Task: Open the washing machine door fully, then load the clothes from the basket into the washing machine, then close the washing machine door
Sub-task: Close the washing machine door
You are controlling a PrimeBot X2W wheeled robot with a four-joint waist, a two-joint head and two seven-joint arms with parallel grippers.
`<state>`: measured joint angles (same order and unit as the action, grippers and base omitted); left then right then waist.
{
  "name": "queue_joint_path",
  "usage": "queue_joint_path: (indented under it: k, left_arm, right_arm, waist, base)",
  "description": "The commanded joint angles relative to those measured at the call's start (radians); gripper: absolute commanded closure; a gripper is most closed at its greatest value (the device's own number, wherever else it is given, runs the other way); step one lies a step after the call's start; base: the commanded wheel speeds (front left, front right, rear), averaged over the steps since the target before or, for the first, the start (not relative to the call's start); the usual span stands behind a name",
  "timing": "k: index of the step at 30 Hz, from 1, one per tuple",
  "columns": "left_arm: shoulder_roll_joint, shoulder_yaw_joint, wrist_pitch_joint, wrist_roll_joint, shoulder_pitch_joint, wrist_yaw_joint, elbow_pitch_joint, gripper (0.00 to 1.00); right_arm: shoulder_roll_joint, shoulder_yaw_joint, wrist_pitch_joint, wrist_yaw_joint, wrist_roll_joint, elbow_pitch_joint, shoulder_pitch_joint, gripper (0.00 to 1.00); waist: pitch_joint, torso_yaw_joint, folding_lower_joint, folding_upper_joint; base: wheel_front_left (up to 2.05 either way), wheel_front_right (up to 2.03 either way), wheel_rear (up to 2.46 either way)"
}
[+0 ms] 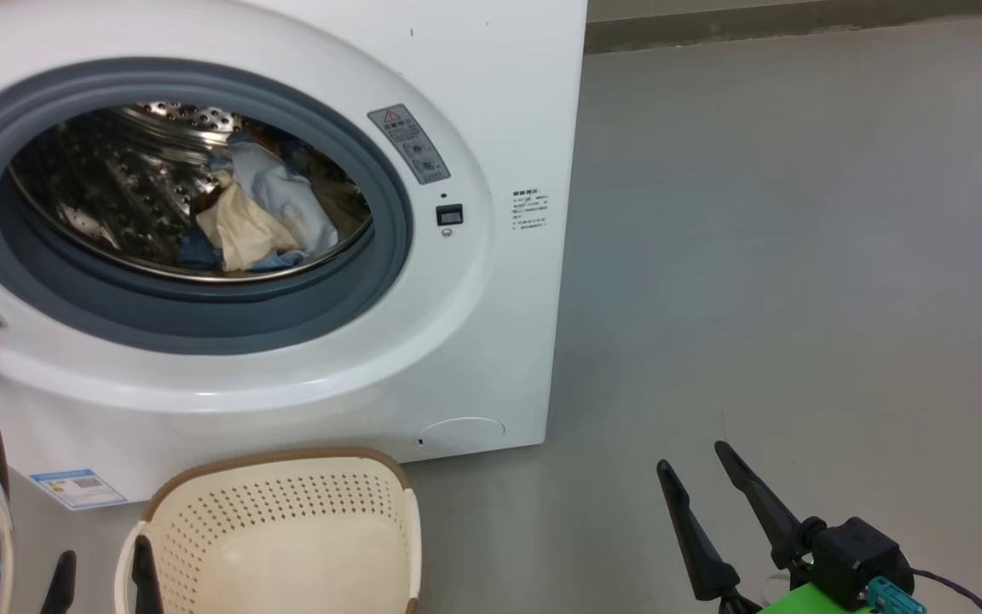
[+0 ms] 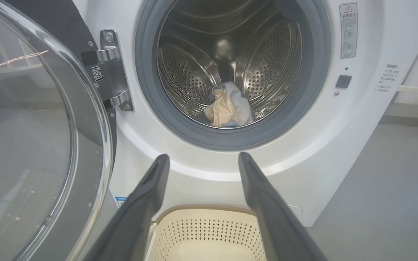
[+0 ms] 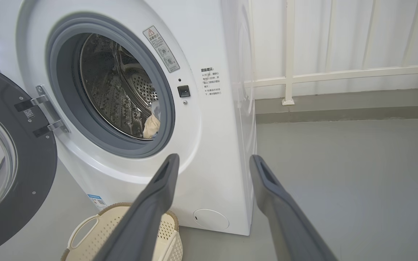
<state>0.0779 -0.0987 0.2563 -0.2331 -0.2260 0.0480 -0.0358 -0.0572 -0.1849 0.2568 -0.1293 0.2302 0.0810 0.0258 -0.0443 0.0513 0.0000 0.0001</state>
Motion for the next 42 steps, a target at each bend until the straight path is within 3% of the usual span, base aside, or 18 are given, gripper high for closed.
queue_joint_path:
  k: [1, 21, 42]
  left_arm:
    - [0.003, -0.034, 0.005, 0.012, 0.029, -0.001, -0.018, 0.0]
    - [-0.008, -0.041, 0.005, 0.017, 0.038, 0.01, 0.003, 0.0]
    - [-0.013, -0.052, 0.005, 0.04, 0.059, 0.011, 0.01, 0.0]
  right_arm:
    - [0.005, -0.024, 0.005, -0.001, -0.006, -0.02, -0.012, 0.0]
    - [0.0, -0.027, 0.005, -0.001, -0.004, -0.019, -0.016, 0.0]
    - [-0.002, -0.018, 0.005, -0.001, 0.002, -0.018, -0.019, 0.0]
  waist:
    - [-0.001, 0.0, 0.0, -0.0001]
    - [-0.006, -0.011, 0.0, -0.0001]
    - [-0.017, -0.026, 0.0, -0.0001]
  base:
    - [0.0, 0.0, 0.0]
    - [-0.15, 0.15, 0.0]
    - [-1.6, 1.6, 0.0]
